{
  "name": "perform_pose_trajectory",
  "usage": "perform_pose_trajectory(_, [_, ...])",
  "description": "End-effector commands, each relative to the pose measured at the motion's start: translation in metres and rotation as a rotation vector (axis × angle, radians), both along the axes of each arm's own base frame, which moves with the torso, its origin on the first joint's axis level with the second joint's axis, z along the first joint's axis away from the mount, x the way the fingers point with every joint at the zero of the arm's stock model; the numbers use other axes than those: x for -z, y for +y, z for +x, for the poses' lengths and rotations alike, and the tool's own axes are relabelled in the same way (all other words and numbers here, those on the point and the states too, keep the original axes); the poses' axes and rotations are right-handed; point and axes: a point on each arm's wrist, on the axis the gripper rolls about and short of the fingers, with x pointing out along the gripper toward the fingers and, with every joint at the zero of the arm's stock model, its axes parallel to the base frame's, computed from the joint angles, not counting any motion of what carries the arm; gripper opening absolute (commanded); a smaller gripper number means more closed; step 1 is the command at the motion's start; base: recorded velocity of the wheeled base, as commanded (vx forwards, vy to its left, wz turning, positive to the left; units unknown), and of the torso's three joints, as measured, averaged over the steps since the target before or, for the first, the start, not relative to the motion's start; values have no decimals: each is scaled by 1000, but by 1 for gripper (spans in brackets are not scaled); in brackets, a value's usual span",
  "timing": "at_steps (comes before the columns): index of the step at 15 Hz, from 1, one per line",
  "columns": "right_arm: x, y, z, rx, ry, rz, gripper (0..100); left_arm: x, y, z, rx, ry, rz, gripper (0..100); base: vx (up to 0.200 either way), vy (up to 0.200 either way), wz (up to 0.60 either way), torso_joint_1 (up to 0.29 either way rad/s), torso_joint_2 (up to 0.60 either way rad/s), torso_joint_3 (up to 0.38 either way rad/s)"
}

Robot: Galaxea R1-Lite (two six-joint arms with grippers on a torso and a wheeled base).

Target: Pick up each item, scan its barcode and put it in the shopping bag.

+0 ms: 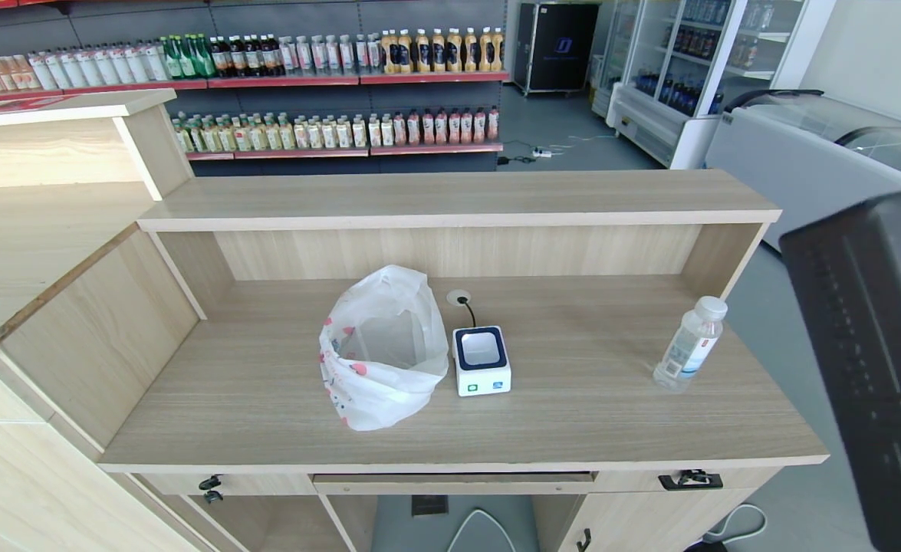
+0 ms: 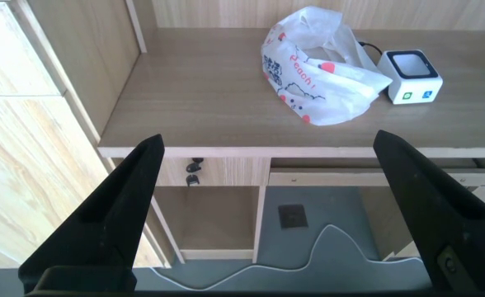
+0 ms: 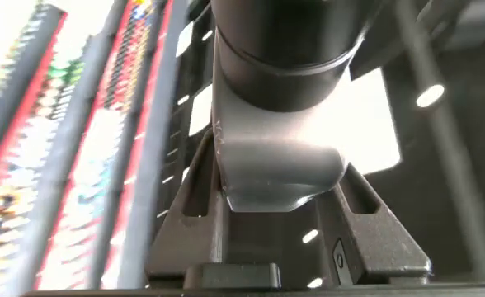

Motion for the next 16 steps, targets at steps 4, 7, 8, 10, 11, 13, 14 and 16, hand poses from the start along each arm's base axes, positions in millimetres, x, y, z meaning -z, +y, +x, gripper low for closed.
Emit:
perform_pose_trajectory(4, [28, -40, 51, 693, 893, 828, 0, 0, 0, 0, 0, 0, 0, 100, 0, 0, 0, 0, 0, 0])
perform_pose_trajectory(7, [30, -71, 78, 930, 970, 1307, 0, 0, 0, 0, 0, 0, 0, 100, 0, 0, 0, 0, 0, 0])
perform_pose_trajectory(8, [32, -88, 85, 979, 977, 1444, 0, 0, 0, 0, 0, 0, 0, 100, 0, 0, 0, 0, 0, 0])
perform_pose_trajectory(10, [49, -100, 87, 996, 1119, 1661, 0, 0, 0, 0, 0, 0, 0, 100, 0, 0, 0, 0, 0, 0])
perform_pose_trajectory(11, [49, -100, 87, 996, 1119, 1661, 0, 0, 0, 0, 0, 0, 0, 100, 0, 0, 0, 0, 0, 0])
perform_pose_trajectory(13, [58, -106, 95, 967, 1328, 1769, 0, 0, 0, 0, 0, 0, 0, 100, 0, 0, 0, 0, 0, 0])
perform_pose_trajectory(14, [58, -106, 97, 934, 1373, 1777, 0, 0, 0, 0, 0, 0, 0, 100, 0, 0, 0, 0, 0, 0])
perform_pose_trajectory(16, [58, -104, 97, 776, 1505, 1793, 0, 0, 0, 0, 0, 0, 0, 100, 0, 0, 300, 1, 1, 4])
